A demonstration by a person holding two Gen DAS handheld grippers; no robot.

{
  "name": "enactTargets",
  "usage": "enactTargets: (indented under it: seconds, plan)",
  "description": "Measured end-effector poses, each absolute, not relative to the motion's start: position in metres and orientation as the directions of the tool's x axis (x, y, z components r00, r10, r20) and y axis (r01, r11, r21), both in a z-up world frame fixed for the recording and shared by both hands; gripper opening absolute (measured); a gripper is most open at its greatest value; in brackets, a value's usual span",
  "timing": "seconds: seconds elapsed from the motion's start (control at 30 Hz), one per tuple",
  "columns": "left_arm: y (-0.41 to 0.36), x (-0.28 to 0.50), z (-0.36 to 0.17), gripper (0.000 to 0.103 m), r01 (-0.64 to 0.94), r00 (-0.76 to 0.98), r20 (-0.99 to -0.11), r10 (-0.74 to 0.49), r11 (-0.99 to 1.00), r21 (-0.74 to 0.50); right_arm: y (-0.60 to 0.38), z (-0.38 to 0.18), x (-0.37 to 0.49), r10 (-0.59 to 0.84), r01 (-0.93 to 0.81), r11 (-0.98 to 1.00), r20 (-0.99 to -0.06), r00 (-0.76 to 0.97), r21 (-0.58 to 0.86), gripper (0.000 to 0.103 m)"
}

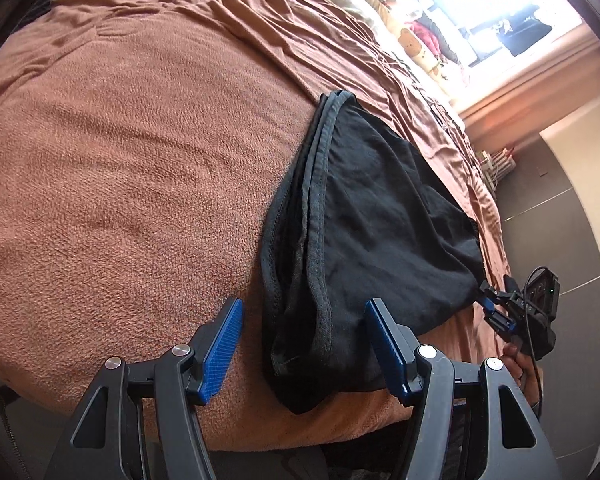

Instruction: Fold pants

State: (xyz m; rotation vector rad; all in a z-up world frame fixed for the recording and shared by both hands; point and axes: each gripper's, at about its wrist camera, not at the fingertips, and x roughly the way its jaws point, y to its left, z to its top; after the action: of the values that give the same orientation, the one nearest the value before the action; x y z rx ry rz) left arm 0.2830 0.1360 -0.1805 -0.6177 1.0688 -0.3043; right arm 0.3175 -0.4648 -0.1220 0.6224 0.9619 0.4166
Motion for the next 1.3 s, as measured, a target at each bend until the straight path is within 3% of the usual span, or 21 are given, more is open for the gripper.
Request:
enactTargets:
  seconds: [0.2, 0.3, 0.5, 0.77, 1.03, 1.13, 1.2, 1.3]
  plan:
    - [0.139, 0.279, -0.190, 0.064, -0.078, 0.477, -0.657, -0.584, 0.717, -0.693, -0.457, -0.114, 0.313, 0.545, -0.052, 0.783, -0.644, 0.537, 0.619, 0.023]
    - [0.137, 0.274, -0.190, 0.063, -0.066, 0.481, -0.644, -0.595, 0.708, -0.703, -0.450, -0.111, 0.309, 0.523, -0.055, 0.805, -0.665, 0.534, 0.590, 0.029]
    - [0.145, 0.272, -0.196, 0.049, -0.098, 0.495, -0.618, -0.611, 0.668, -0.738, -0.447, -0.086, 0.291, 0.452, -0.111, 0.867, -0.675, 0.583, 0.485, 0.034]
    - [0.151, 0.261, -0.196, 0.048, -0.100, 0.507, -0.596, -0.623, 0.644, -0.759, -0.425, -0.054, 0.249, 0.365, -0.146, 0.920, -0.664, 0.653, 0.363, 0.034]
    - [0.147, 0.264, -0.196, 0.046, -0.119, 0.520, -0.605, -0.604, 0.650, -0.751, -0.377, -0.034, 0.230, 0.395, -0.247, 0.918, -0.670, 0.629, 0.309, 0.034]
    - [0.150, 0.264, -0.199, 0.035, -0.134, 0.516, -0.602, -0.609, 0.637, -0.759, -0.354, -0.033, 0.228, 0.408, -0.286, 0.913, -0.681, 0.608, 0.292, 0.033]
    - [0.154, 0.264, -0.206, 0.016, -0.154, 0.500, -0.584, -0.640, 0.598, -0.787, -0.339, -0.034, 0.230, 0.418, -0.309, 0.907, -0.686, 0.596, 0.284, 0.034]
    - [0.154, 0.262, -0.205, 0.010, -0.146, 0.498, -0.584, -0.642, 0.601, -0.786, -0.319, -0.037, 0.234, 0.437, -0.343, 0.896, -0.692, 0.574, 0.282, 0.034]
